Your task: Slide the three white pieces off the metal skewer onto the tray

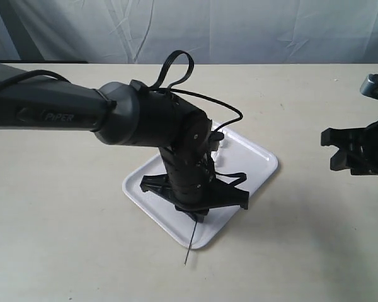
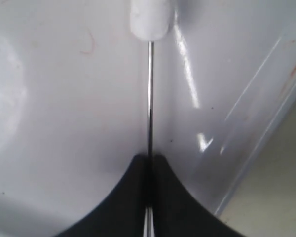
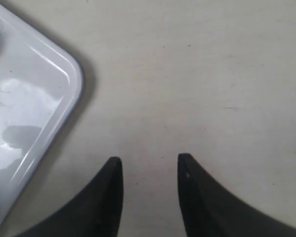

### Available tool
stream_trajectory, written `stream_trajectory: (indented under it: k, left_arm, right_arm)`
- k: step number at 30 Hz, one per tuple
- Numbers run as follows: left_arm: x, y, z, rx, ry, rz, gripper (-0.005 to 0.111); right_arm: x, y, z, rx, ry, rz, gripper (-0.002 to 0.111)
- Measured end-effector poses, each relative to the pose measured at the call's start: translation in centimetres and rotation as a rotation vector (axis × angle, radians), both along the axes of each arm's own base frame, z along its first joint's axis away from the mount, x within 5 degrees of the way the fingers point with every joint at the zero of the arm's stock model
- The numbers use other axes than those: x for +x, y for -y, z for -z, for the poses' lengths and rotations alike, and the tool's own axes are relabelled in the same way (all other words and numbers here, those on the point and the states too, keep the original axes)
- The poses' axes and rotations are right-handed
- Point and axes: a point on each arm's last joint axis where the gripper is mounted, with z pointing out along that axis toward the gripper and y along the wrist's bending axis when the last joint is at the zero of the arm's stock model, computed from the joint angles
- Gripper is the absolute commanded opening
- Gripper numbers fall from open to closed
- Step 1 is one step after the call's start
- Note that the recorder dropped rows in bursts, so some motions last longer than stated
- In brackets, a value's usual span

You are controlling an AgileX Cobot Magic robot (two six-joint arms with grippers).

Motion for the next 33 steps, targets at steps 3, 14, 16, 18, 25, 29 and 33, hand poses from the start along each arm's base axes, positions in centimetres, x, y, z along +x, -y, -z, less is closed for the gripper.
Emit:
stream_trajectory:
  k: [3, 14, 16, 18, 25, 29, 33]
  left_arm:
    - [-0.1, -0.1, -0.4, 0.001, 0.001, 0.029, 0.000]
    - [-0.1, -7.4, -12.1, 0.026, 0.011, 0.026, 0.000]
    - [-0.4, -8.9, -14.5, -0.001, 0.046, 0.006, 0.000]
    - [-0.9, -10.2, -16.7, -0.037, 0.100, 0.002, 0.000]
    - [-3.7, -12.2, -19.1, -0.194, 0.181, 0.060, 0.000]
    - [-4.6, -12.9, -15.7, -0.256, 0.090, 0.060, 0.000]
    - [-5.6, -13.8, -11.5, -0.359, 0.023, 0.045, 0.000]
  right_arm:
    - [0.0, 0.0, 0.0, 0.000, 0.001, 0.001, 0.036]
    - [0.0, 0.0, 0.0, -0.001, 0.003, 0.001, 0.036]
    - [0.1, 0.0, 0.0, 0.011, 0.003, 0.012, 0.036]
    - [0.0, -0.2, -0.1, 0.040, -0.006, 0.028, 0.036]
    - [-0.3, -1.8, -0.5, 0.194, -0.010, -0.079, 0.036]
    - [-0.5, -3.5, -1.6, 0.380, 0.043, -0.214, 0.036]
    - [-0.6, -4.6, -2.6, 0.504, 0.111, -0.299, 0.036]
